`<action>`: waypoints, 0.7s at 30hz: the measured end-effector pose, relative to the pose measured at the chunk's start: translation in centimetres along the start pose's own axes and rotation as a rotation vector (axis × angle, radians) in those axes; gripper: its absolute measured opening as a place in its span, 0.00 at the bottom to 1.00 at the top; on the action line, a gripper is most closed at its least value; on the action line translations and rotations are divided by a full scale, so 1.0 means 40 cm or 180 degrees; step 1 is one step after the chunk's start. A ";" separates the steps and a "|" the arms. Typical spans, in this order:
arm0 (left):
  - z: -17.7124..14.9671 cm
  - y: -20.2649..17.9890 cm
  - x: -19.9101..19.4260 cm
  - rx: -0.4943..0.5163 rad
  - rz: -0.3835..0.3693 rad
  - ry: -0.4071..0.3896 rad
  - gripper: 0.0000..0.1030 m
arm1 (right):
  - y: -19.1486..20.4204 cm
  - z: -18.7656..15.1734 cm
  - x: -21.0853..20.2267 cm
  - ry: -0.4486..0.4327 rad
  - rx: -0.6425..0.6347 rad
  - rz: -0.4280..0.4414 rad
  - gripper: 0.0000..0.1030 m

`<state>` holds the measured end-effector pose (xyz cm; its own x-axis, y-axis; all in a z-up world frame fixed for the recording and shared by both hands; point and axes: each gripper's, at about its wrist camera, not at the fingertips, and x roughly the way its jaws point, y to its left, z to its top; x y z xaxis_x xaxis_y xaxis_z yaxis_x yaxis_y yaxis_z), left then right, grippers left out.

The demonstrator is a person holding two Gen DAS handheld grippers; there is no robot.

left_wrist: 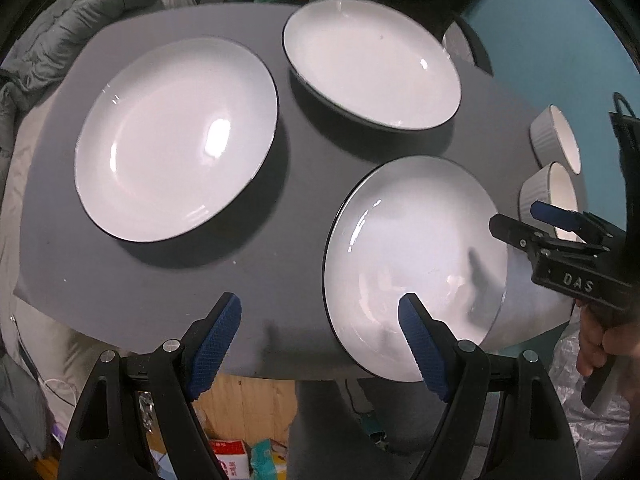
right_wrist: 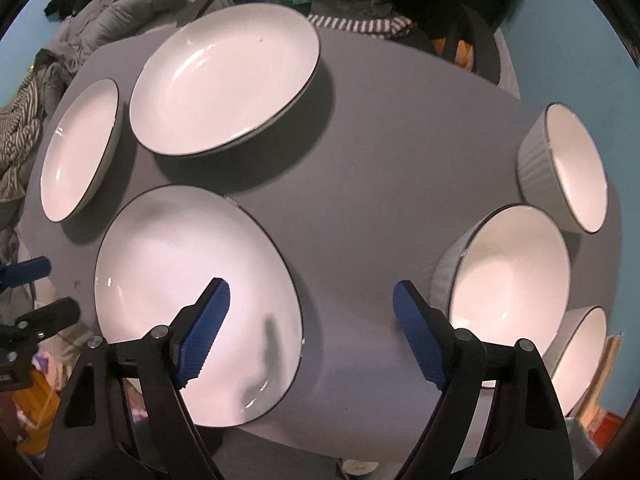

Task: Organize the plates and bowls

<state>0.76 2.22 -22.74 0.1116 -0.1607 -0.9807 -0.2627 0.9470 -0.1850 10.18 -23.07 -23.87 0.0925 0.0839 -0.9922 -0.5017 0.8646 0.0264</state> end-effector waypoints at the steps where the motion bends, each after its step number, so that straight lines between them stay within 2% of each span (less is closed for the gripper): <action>1: 0.000 -0.001 0.009 -0.0004 -0.0012 0.0023 0.80 | 0.001 -0.004 0.005 0.0017 -0.0014 0.0010 0.82; 3: 0.000 -0.002 0.023 -0.0003 -0.0017 0.0057 0.80 | 0.005 -0.011 0.019 0.0043 -0.0037 0.0032 0.81; 8: 0.004 0.004 0.053 -0.0091 -0.0073 0.0150 0.80 | -0.002 -0.028 0.045 0.0164 -0.0010 0.0080 0.68; 13: -0.005 0.018 0.091 -0.0189 -0.0146 0.0206 0.80 | -0.005 -0.049 0.052 0.0220 -0.0007 0.0126 0.60; 15: -0.008 0.020 0.101 -0.0222 -0.0176 0.0222 0.80 | -0.002 -0.052 0.061 0.0254 -0.0021 0.0127 0.55; 17: -0.012 0.027 0.104 -0.0244 -0.0203 0.0229 0.80 | -0.002 -0.062 0.068 0.0297 -0.0035 0.0128 0.45; 21: -0.014 0.041 0.114 -0.0275 -0.0226 0.0219 0.80 | 0.001 -0.072 0.075 0.0309 0.0002 0.0219 0.38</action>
<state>0.30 2.87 -27.54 0.0677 -0.2478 -0.9664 -0.3383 0.9056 -0.2559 7.95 -24.20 -27.20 -0.0258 0.0948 -0.9952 -0.5035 0.8588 0.0948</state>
